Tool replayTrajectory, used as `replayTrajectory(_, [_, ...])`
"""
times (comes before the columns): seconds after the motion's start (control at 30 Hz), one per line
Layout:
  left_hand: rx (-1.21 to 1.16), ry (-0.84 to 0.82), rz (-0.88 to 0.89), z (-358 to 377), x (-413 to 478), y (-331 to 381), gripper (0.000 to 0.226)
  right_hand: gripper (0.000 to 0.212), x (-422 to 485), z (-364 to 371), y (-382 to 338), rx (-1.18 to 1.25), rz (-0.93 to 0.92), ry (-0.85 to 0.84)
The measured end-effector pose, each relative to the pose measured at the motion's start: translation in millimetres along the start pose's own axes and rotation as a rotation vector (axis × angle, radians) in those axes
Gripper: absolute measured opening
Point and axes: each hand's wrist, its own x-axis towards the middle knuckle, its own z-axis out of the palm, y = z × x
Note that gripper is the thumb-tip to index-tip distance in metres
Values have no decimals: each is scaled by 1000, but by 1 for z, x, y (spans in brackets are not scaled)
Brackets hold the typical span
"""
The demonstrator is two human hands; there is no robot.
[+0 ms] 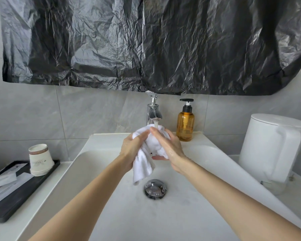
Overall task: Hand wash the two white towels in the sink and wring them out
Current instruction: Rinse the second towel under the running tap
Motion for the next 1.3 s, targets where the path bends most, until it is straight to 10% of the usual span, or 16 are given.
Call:
replayTrajectory(0.2, [126,130,101,8,-4,-11,23,36,4,13,9,-448,-128,293])
replayTrajectory(0.43, [576,154,238,9,-12,-7,40,30,9,-5,18,-974,-659,268])
replayTrajectory(0.57, [689,34,207,1,-7,-2,43,30,12,-16,8,-1118,-537,65])
replayTrajectory(0.77, [662,-75,278,0,-4,-4,26,51,30,-33,21,-476,-59,-378])
replayTrajectory(0.93, [454,9,261,11,-15,4,71,9,28,-36,11,-283,-84,-155])
replayTrajectory(1.3, [118,-39,275,22,-19,2,68,30,33,-39,7,-98,-98,63])
